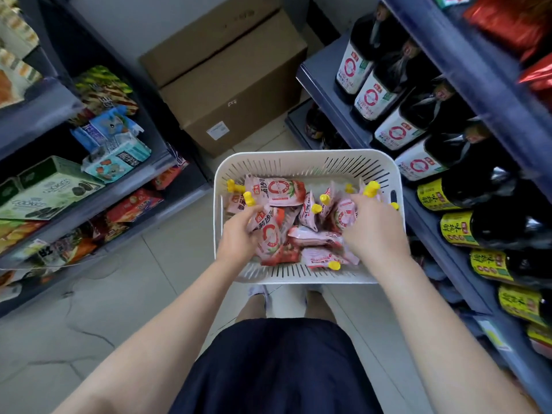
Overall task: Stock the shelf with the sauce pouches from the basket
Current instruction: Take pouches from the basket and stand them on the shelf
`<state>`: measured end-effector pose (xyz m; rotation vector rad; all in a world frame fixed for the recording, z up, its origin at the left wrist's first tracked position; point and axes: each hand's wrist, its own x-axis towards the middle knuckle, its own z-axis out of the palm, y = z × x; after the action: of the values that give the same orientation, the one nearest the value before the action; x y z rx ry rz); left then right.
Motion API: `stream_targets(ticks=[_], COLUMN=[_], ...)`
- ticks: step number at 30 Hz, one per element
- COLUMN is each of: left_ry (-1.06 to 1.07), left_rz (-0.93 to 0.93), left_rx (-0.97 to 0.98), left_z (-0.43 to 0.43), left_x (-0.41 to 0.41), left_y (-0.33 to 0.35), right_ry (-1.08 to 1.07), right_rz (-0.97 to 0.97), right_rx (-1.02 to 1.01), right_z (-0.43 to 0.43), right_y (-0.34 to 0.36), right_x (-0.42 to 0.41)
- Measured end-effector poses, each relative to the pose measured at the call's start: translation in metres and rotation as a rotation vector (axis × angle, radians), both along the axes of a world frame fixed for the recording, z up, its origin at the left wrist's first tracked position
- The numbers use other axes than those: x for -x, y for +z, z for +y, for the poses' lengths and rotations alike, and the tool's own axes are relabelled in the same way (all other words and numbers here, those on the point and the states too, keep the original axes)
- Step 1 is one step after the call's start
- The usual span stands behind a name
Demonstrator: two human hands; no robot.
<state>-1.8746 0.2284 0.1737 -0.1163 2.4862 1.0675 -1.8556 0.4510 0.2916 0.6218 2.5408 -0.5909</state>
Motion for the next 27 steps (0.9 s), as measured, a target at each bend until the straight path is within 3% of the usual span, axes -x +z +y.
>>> stream_targets(ticks=[2,7,11,16,19,22,25,27], left_ry=[-0.102,-0.048,0.006,-0.002,-0.002,-0.024,-0.049,-0.051], left_rz=[0.012,0.017,0.012,0.042,0.059,0.094,0.152,0.211], left_rx=[0.038,-0.036,-0.122,-0.155,-0.134,-0.098,-0.113,-0.153], left_z=[0.001,0.003,0.007,0.023,0.029,0.028,0.024,0.023], left_x=[-0.007,-0.001,0.017,0.029,0.035,0.043,0.049,0.051], left_y=[0.001,0.006,0.013,0.021,0.032,0.056,0.093,0.121], right_ry=[0.135,0.406,0.131,0.065,0.084,0.11,0.277,0.219], right_rz=[-0.085,-0.138,0.056,-0.156,-0.182,-0.074,-0.014,0.025], right_rx=[0.011,0.376,0.326,0.409,0.34,0.255,0.096,0.061], right_z=[-0.002,-0.001,0.013,0.032,0.033,0.027,0.029,0.036], right_y=[-0.016,-0.061,-0.098,-0.122,-0.127,-0.122,-0.103,-0.081], right_x=[0.006,0.003,0.006,0.013,0.008,-0.006,-0.019,-0.026])
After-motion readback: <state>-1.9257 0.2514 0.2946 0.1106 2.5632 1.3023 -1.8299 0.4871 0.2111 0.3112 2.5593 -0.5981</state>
